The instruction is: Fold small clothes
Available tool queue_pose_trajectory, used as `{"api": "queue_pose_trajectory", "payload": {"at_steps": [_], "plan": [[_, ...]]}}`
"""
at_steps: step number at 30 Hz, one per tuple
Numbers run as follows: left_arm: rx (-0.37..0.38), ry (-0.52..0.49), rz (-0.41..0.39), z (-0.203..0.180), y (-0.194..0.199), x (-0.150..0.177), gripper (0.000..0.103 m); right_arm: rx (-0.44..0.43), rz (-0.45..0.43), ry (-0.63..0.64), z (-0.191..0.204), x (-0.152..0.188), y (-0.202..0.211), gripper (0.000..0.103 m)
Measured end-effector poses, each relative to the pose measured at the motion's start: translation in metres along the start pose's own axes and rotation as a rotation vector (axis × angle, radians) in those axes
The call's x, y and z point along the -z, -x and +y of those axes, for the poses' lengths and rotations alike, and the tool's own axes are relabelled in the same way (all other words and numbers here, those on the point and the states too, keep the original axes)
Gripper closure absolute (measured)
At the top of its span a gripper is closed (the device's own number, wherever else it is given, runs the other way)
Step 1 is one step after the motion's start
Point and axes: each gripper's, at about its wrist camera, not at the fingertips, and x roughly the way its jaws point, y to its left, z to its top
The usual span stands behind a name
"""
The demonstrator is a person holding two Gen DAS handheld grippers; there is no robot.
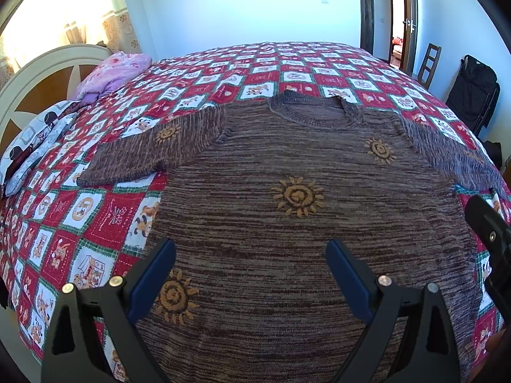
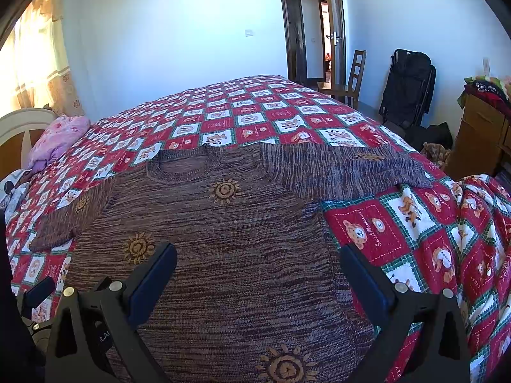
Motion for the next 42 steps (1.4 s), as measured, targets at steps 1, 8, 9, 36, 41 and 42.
{"api": "queue_pose_trajectory", "payload": {"at_steps": [1,8,9,36,41,42], "plan": [[0.0,-0.001,0.001,-0.0002,-0.0001,0.0002,0.006,0.0,0.003,0.0,-0.0001,0.0005,-0.0003,0.001],[0.0,-0.002,0.003,-0.0012,0.0003,0.0006,0.006,0.001,0.019,-0.008,-0.0004,0.0022,-0.002,0.001],[0.0,-0.002,0.003,-0.0013,0.0003,0.0008,0.006,0.001,0.018,-0.008,-0.0009,0.0016,-0.002,0.001],[-0.001,-0.007,-0.003,-0.0037,0.0015,0.0002,0.006,-0.004,0.019,-0.009,-0.0007,-0.0006,-0.003,0.001],[0.0,-0.006,-0.002,-0.0037,0.0014,0.0002,0.006,-0.006,0.021,-0.009,-0.0004,-0.0005,-0.0031,0.001],[0.0,-0.005,-0.001,-0.0038,0.0011,0.0,0.006,-0.006,0.022,-0.008,-0.0002,-0.0005,-0.0033,0.001]]}}
